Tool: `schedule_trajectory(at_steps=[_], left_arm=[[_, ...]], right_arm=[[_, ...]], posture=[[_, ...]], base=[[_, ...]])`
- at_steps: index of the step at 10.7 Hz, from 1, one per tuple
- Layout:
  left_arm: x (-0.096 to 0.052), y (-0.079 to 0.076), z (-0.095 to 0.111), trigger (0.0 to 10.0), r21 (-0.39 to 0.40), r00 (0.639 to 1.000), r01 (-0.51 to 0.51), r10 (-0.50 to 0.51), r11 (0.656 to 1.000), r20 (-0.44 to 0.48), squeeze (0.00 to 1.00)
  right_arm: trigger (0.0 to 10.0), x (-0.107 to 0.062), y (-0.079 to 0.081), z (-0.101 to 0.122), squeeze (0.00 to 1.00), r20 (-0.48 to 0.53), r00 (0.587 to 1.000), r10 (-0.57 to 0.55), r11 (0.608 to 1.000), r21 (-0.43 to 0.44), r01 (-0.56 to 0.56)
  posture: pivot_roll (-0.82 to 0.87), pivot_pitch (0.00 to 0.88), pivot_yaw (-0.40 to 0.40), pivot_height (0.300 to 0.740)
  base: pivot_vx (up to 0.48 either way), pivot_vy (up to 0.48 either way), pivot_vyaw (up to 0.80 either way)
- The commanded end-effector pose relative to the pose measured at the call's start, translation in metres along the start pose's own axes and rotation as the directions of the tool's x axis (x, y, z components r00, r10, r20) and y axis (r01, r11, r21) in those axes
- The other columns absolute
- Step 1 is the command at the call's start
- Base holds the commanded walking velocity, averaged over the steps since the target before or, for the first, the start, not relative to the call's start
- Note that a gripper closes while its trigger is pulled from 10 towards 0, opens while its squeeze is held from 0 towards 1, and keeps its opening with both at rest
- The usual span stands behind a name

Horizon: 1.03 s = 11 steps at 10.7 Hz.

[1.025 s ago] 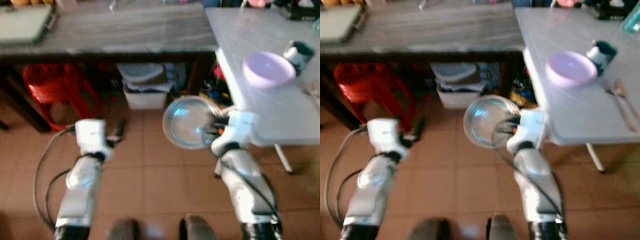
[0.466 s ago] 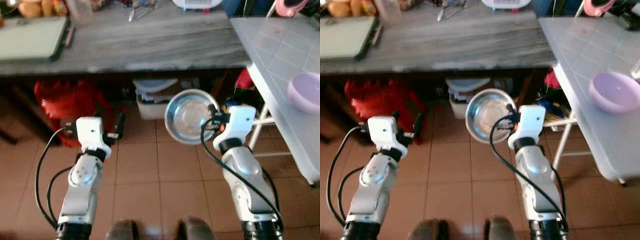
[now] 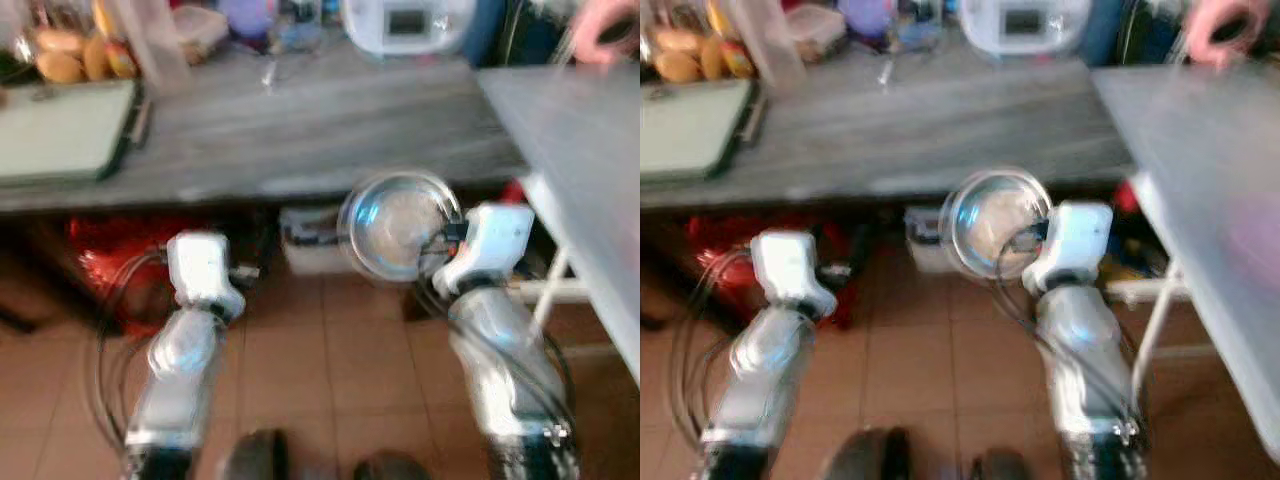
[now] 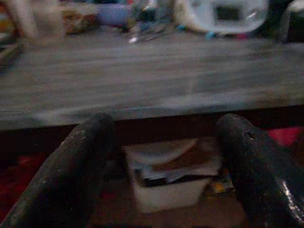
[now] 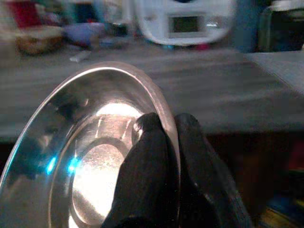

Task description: Setting the table

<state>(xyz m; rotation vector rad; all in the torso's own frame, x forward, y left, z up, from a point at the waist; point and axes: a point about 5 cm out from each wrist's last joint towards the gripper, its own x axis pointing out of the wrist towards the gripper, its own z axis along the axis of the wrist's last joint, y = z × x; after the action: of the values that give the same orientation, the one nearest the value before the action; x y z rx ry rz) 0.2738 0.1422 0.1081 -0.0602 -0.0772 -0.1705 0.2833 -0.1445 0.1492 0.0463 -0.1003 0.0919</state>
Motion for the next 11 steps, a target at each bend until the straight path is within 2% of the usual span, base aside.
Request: schedule_trajectory(at_steps=[1, 5, 7, 9, 11], left_arm=[[0.002, -0.007, 0.002, 10.0, -0.007, 1.0, 0.021, -0.021, 1.0, 0.009, 0.0], [0.005, -0.005, 0.004, 10.0, -0.005, 1.0, 0.023, -0.023, 1.0, 0.014, 0.0], [0.004, -0.004, 0.003, 10.0, -0.005, 1.0, 0.005, -0.005, 1.0, 0.009, 0.0], [0.003, 0.0, 0.004, 10.0, 0.008, 1.0, -0.015, 0.015, 1.0, 0.011, 0.0], [0.0, 0.01, 0.004, 10.0, 0.044, 0.997, -0.079, 0.079, 0.996, 0.005, 0.0]], right_arm=[[10.0, 0.001, -0.004, 0.013, 0.0, 0.065, 0.998, 0.0, 1.0, -0.029, 0.001], [10.0, 0.002, 0.0, 0.018, 0.0, 0.095, 0.995, 0.028, 0.999, -0.045, -0.024], [10.0, 0.002, 0.001, 0.02, 0.0, 0.111, 0.993, 0.028, 0.999, -0.047, -0.023], [10.0, 0.004, -0.004, 0.02, 0.0, 0.109, 0.994, -0.003, 1.0, 0.011, 0.002], [10.0, 0.01, 0.001, 0.016, 0.0, 0.078, 0.996, 0.037, 0.992, 0.114, -0.046]], posture=[[-0.09, 0.118, 0.034, 0.74], [-0.09, 0.12, 0.035, 0.74], [-0.09, 0.121, 0.037, 0.74], [-0.08, 0.125, 0.039, 0.74], [-0.07, 0.138, 0.041, 0.74]], base=[[0.48, 0.0, 0.0], [0.48, 0.0, 0.0], [0.152, 0.0, 0.68], [0.0, 0.0, 0.0], [0.0, 0.0, 0.0]])
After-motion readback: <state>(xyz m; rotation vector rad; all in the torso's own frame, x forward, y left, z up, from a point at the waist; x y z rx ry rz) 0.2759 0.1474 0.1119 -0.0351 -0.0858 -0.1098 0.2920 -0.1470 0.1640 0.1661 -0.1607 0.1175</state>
